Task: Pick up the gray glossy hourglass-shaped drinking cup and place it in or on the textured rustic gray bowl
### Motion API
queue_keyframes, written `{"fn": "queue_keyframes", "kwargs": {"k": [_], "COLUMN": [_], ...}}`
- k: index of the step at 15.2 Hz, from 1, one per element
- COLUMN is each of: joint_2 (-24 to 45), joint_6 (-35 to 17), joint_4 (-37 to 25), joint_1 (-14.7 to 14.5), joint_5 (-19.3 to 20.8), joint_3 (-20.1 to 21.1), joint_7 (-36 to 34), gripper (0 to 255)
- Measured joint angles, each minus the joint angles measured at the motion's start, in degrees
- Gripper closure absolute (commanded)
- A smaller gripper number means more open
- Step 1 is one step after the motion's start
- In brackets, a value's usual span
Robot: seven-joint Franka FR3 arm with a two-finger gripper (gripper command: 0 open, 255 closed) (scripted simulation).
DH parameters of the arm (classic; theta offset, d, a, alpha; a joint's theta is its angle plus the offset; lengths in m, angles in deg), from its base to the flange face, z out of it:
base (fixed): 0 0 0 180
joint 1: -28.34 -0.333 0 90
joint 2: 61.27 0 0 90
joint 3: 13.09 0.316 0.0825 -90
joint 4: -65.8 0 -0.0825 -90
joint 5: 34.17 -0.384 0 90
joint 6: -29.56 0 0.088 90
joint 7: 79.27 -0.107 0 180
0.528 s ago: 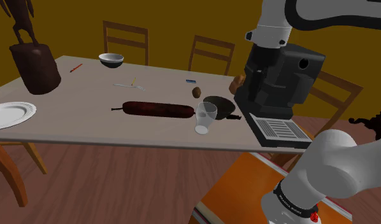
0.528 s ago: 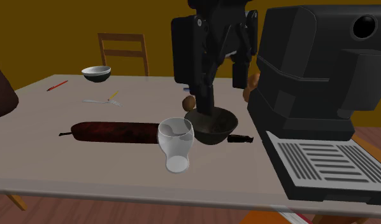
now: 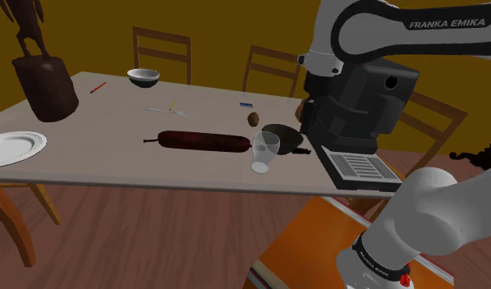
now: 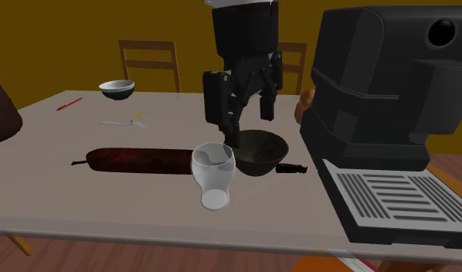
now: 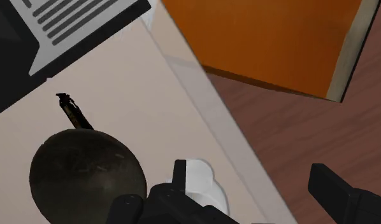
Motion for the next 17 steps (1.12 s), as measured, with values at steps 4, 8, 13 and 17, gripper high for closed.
{"fn": "queue_keyframes", "kwargs": {"k": [4, 8, 13, 17], "joint_2": [6.83, 13.97, 24.03, 26.98], "joint_6": [-8.71, -16.5, -24.62, -28.9], "joint_4": [0.25, -0.64, -4.65, -3.72], "joint_1": [0.66, 1.11, 1.5, 1.83], "joint_5": [1.53, 2.56, 3.29, 3.65], "joint_3": [-1.51, -2.62, -3.73, -4.24], "joint_7": [1.97, 3.48, 5.29, 5.79], "gripper": [0, 0, 0, 0]}}
